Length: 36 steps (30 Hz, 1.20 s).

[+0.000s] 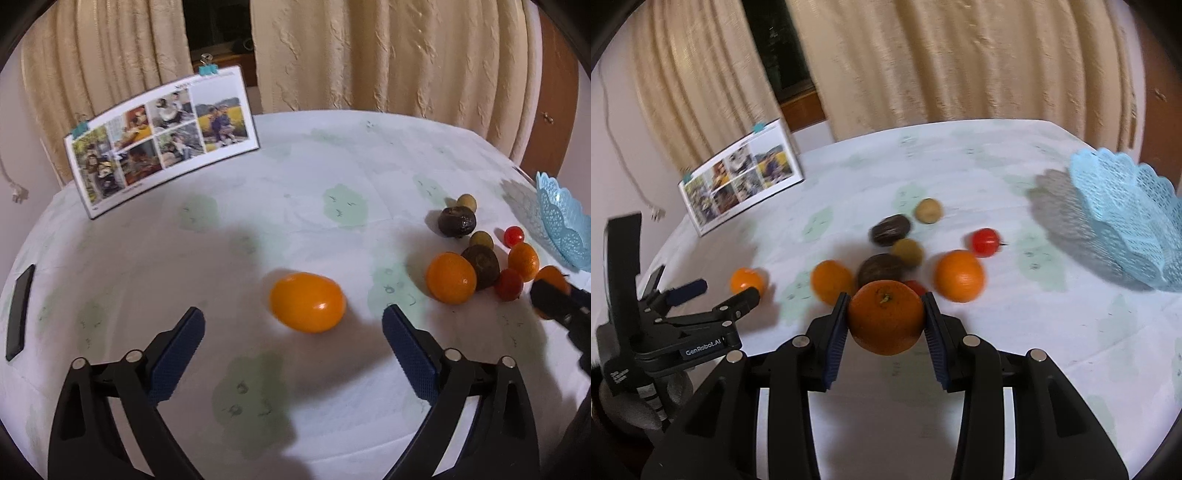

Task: Organize fruits
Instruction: 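Close the right gripper around the large orange, then carry the orange to the blue basket with the right gripper while the left gripper grasps an orange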

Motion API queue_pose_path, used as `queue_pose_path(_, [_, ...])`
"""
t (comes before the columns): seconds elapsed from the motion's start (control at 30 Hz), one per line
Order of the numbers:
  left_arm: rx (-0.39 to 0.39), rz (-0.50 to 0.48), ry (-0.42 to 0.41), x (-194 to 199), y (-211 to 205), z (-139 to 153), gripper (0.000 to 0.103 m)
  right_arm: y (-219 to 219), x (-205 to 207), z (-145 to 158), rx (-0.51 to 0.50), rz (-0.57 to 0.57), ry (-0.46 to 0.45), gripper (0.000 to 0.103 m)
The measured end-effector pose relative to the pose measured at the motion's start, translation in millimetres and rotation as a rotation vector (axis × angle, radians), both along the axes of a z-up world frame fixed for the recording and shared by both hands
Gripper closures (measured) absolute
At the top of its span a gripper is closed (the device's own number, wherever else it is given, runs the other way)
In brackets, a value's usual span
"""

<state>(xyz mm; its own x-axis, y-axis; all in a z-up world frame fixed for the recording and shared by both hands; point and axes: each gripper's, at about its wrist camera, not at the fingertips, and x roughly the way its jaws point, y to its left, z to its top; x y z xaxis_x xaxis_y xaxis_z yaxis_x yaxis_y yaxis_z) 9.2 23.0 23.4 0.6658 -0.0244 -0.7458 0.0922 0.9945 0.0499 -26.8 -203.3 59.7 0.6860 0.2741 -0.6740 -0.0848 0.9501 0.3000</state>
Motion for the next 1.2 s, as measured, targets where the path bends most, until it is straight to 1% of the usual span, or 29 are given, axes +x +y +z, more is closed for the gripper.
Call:
queue_pose_path(0.03, [-0.003, -0.004, 0.016, 3.8, -0.7, -3.1, 0.015, -6.0, -0.8, 0.6, 0.005, -0.013, -0.003, 0.062])
queue_pose_path(0.07, [-0.009, -0.006, 0.032, 7.0, -0.7, -6.0, 0.022, -11.0, -1.6, 1.0, 0.008, -0.024, -0.007, 0.062])
queue_pose_path(0.1, [-0.026, -0.007, 0.056, 11.3, -0.1, -10.4, 0.025, -17.5, -2.3, 1.8, 0.012, -0.038, -0.012, 0.062])
queue_pose_path(0.17, [-0.035, 0.002, 0.080, 17.2, 0.7, -15.5, 0.029, -27.3, -3.9, 2.7, 0.019, -0.058, -0.021, 0.062])
queue_pose_path(0.23, [-0.033, 0.012, 0.080, 20.0, 0.9, -16.6, 0.031, -37.1, -4.6, 5.0, 0.026, -0.079, -0.032, 0.062])
queue_pose_path(0.3, [-0.029, 0.021, 0.078, 22.2, 1.0, -15.5, 0.043, -47.1, -6.2, 6.7, 0.030, -0.100, -0.044, 0.062])
queue_pose_path(0.37, [-0.032, 0.026, 0.082, 24.8, 1.3, -14.4, 0.050, -56.8, -7.2, 9.3, 0.032, -0.122, -0.056, 0.062])
queue_pose_path(0.4, [-0.043, 0.022, 0.084, 25.2, 1.6, -13.1, 0.058, -63.6, -8.5, 11.1, 0.032, -0.138, -0.065, 0.062])
queue_pose_path(0.57, [-0.053, 0.021, 0.097, 25.3, -1.8, -9.1, 0.058, -98.2, -14.2, 20.4, 0.028, -0.232, -0.105, 0.062])
queue_pose_path(0.7, [-0.055, 0.005, 0.073, 20.6, -12.0, 3.1, 0.058, -131.1, -15.5, 23.7, -0.002, -0.328, -0.124, 0.062])
queue_pose_path(0.87, [-0.055, -0.038, 0.032, 14.3, -31.8, 21.6, 0.058, -172.0, -15.5, 15.8, -0.022, -0.447, -0.108, 0.062])
queue_pose_path(1.03, [-0.051, -0.094, 0.004, 10.4, -60.3, 36.0, 0.058, -203.0, -17.0, 4.7, -0.024, -0.514, -0.089, 0.061])
queue_pose_path(1.07, [-0.050, -0.104, 0.000, 10.2, -65.5, 38.1, 0.057, -205.9, -18.4, 4.0, -0.025, -0.523, -0.092, 0.056])
queue_pose_path(1.1, [-0.048, -0.117, -0.005, 10.1, -72.8, 40.9, 0.058, -209.8, -20.6, 3.7, -0.027, -0.537, -0.099, 0.045])
queue_pose_path(1.13, [-0.046, -0.128, -0.009, 9.6, -79.3, 43.1, 0.057, -212.6, -22.4, 3.8, -0.027, -0.549, -0.108, 0.041])
queue_pose_path(1.2, [-0.049, -0.158, -0.014, 9.7, -93.8, 47.9, 0.057, -216.0, -30.3, 3.8, -0.033, -0.569, -0.126, 0.039])
